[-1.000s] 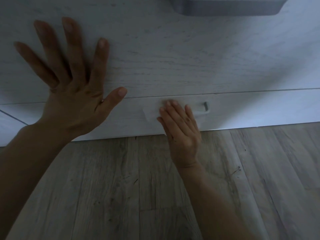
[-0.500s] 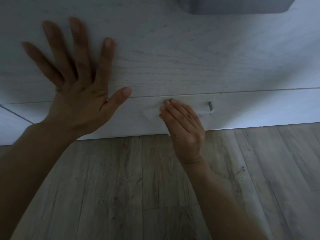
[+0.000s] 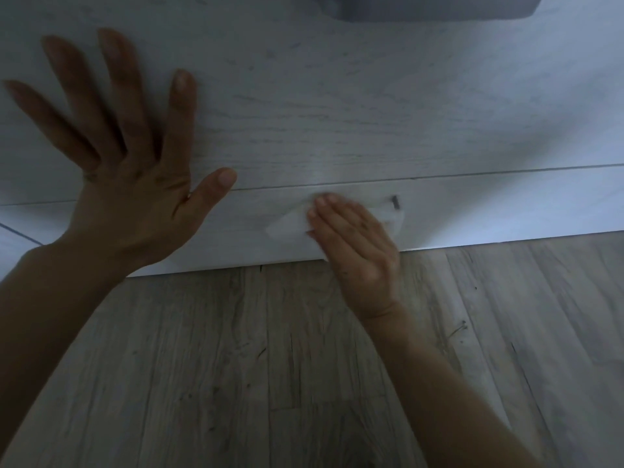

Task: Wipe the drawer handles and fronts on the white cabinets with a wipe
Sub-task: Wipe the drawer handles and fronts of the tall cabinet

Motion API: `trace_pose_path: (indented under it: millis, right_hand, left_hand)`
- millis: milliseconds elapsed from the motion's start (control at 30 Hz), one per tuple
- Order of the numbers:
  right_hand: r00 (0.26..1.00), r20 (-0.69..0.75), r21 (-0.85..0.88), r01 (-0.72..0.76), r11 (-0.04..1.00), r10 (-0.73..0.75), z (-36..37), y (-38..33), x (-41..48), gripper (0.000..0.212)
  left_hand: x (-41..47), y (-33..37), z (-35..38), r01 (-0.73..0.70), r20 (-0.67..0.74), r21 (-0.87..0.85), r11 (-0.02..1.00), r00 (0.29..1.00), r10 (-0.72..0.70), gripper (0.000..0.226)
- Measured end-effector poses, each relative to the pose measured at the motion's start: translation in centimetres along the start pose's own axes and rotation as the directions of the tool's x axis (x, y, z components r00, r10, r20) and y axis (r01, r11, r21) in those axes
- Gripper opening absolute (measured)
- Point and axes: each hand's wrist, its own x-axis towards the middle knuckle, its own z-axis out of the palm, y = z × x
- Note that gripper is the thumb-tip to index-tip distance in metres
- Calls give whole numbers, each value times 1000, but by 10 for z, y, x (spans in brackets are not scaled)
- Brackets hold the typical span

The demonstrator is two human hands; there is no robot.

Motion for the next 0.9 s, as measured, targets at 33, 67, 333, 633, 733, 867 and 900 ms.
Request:
trace_pose_path:
  millis: [33, 67, 333, 633, 733, 867, 900]
  right_hand:
    - [1000, -9, 18, -10, 1000, 10, 8, -7, 3, 21]
    - [1000, -12, 29, -29, 999, 29, 13, -13, 4, 22]
    - [998, 10, -99, -58, 993, 59, -38, 33, -11, 24]
    - [996, -69, -89, -58, 994, 52, 8, -5, -3, 20]
    - [990, -94, -131, -119, 984, 107, -14, 11, -12, 21]
    - [994, -74, -169, -88, 982, 77, -27, 28, -15, 21]
    - [996, -68, -170, -68, 983, 57, -24, 27, -14, 20]
  left_hand:
    - [0, 0, 0, -1, 0, -11, 1000, 1000, 1, 73]
    - [-1, 0, 0, -8, -1, -24, 1000, 1000, 8, 73]
    - [-2, 0, 1, -20, -4, 3, 1000, 1000, 20, 71]
    - [-2, -1, -1, -34, 0, -7, 999, 999, 34, 68]
    - [-3, -3, -1, -7, 17, -58, 998, 1000, 8, 67]
    - [-1, -2, -1, 6, 19, -70, 998, 1000, -4, 65]
    - [-1, -2, -1, -4, 10, -72, 997, 1000, 5, 65]
